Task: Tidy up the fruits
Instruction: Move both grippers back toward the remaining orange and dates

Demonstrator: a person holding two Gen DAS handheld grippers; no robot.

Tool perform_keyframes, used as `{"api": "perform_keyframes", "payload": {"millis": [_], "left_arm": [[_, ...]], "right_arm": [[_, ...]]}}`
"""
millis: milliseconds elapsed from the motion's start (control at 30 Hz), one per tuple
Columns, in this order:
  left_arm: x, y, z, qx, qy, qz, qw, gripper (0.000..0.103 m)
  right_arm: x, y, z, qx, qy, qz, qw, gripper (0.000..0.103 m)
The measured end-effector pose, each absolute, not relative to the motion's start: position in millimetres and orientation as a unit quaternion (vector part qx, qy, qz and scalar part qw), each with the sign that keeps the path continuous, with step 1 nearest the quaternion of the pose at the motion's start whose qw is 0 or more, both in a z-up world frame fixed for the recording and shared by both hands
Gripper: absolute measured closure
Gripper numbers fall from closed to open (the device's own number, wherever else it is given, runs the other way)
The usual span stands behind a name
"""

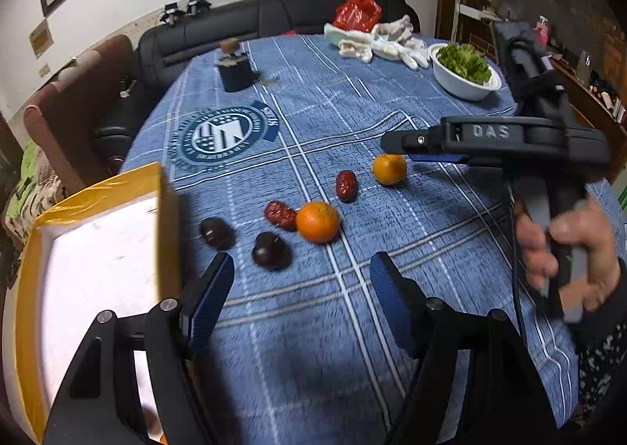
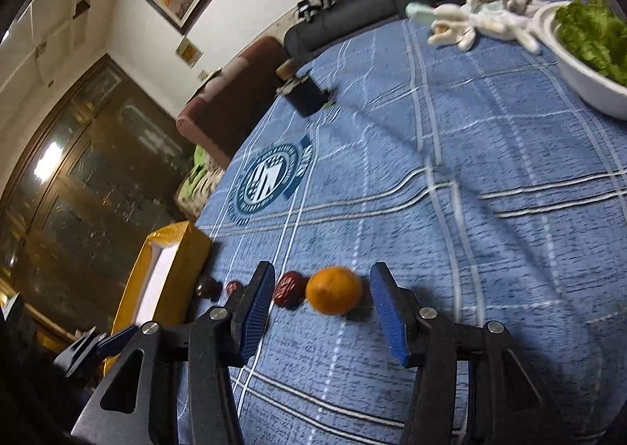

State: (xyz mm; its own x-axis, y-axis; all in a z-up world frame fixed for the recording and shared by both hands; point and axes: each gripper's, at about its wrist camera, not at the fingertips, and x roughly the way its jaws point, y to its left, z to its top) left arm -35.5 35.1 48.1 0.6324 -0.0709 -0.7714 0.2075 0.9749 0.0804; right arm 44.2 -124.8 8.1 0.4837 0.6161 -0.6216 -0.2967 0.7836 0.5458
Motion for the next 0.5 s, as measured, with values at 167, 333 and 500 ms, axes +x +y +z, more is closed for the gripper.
{"api": "perform_keyframes", "payload": {"millis": [167,333,500], "left_arm": [[-17.9,26.2,41.1,0.088,0.426,-0.086,0.896,0.031],[-7.5,20.6,37.0,0.101,0.43,-0.09,0.892,0.036],[3.6,8.4,28.9,0.123,0.439,-0.101,0.884,0.041]], "right_arm": [[43.0,-112.3,5.4,0.144,0.432,0.249,0.854,0.051],[44.6,-104.1,-4.8,0.12,0.449,0.233,0.854,0.056],[40.8,-97.7,-4.7,0.106,0.453,0.239,0.852,0.068]]}}
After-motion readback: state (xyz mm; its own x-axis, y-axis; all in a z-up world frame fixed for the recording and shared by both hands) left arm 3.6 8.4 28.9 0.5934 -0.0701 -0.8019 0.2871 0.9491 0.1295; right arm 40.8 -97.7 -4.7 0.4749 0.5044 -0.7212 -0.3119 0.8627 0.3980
